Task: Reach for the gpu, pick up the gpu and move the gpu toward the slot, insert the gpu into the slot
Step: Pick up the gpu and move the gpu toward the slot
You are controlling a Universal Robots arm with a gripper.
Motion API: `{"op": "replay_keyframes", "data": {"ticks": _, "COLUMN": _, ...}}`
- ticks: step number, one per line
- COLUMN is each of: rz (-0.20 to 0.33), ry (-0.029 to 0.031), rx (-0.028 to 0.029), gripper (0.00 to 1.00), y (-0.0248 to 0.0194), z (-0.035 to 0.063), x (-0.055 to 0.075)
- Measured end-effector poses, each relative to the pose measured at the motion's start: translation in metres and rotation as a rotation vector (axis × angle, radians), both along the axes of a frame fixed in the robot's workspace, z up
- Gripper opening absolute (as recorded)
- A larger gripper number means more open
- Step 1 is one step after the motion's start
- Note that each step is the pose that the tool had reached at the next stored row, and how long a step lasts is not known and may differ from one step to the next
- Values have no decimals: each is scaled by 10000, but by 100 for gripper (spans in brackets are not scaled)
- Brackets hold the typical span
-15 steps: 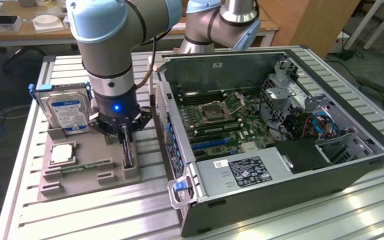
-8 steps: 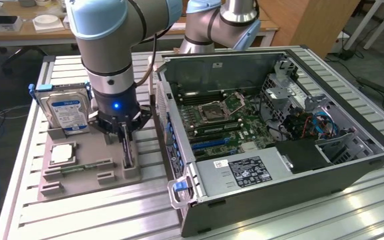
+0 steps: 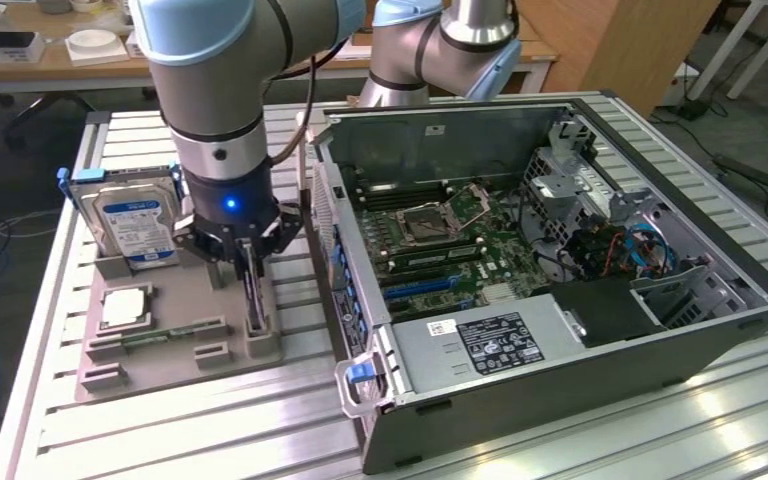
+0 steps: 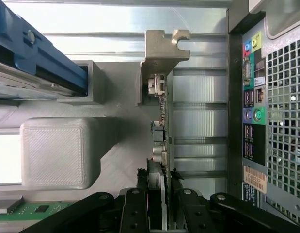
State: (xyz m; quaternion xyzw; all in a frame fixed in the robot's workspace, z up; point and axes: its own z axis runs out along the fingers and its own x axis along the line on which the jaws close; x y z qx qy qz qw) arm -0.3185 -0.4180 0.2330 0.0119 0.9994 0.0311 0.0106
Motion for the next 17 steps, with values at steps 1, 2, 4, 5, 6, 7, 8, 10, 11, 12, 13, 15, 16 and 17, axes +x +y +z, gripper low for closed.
{"op": "replay_keyframes", "data": {"ticks": 1, "rz": 0, "ry": 2, "rx": 0, "gripper": 28, "y": 0, "z": 15, "x": 0}}
{"op": "replay_keyframes", "data": {"ticks": 2, "rz": 0, "ry": 2, "rx": 0, "gripper": 28, "y": 0, "z": 29, "x": 0}}
{"op": "replay_keyframes", "data": {"ticks": 4, "rz": 0, "ry": 5, "rx": 0, "gripper": 28, "y": 0, "z": 57, "x": 0}}
{"op": "replay_keyframes", "data": {"ticks": 5, "rz": 0, "ry": 5, "rx": 0, "gripper": 28, "y": 0, "z": 69, "x": 0}}
{"op": "replay_keyframes", "data": {"ticks": 6, "rz": 0, "ry": 5, "rx": 0, "gripper": 28, "y": 0, "z": 82, "x": 0}}
{"op": "replay_keyframes", "data": {"ticks": 7, "rz": 0, "ry": 6, "rx": 0, "gripper": 28, "y": 0, "z": 94, "x": 0}}
{"op": "replay_keyframes", "data": {"ticks": 8, "rz": 0, "ry": 5, "rx": 1, "gripper": 28, "y": 0, "z": 106, "x": 0}}
{"op": "replay_keyframes", "data": {"ticks": 10, "rz": 0, "ry": 5, "rx": 1, "gripper": 28, "y": 0, "z": 129, "x": 0}}
{"op": "replay_keyframes", "data": {"ticks": 11, "rz": 0, "ry": 6, "rx": 1, "gripper": 28, "y": 0, "z": 140, "x": 0}}
{"op": "replay_keyframes", "data": {"ticks": 12, "rz": 0, "ry": 6, "rx": 1, "gripper": 28, "y": 0, "z": 151, "x": 0}}
{"op": "replay_keyframes", "data": {"ticks": 13, "rz": 0, "ry": 7, "rx": 0, "gripper": 28, "y": 0, "z": 160, "x": 0}}
{"op": "replay_keyframes", "data": {"ticks": 15, "rz": 0, "ry": 8, "rx": 1, "gripper": 28, "y": 0, "z": 176, "x": 0}}
{"op": "replay_keyframes", "data": {"ticks": 16, "rz": 0, "ry": 9, "rx": 1, "gripper": 28, "y": 0, "z": 186, "x": 0}}
{"op": "replay_keyframes", "data": {"ticks": 17, "rz": 1, "ry": 15, "rx": 2, "gripper": 28, "y": 0, "z": 195, "x": 0}}
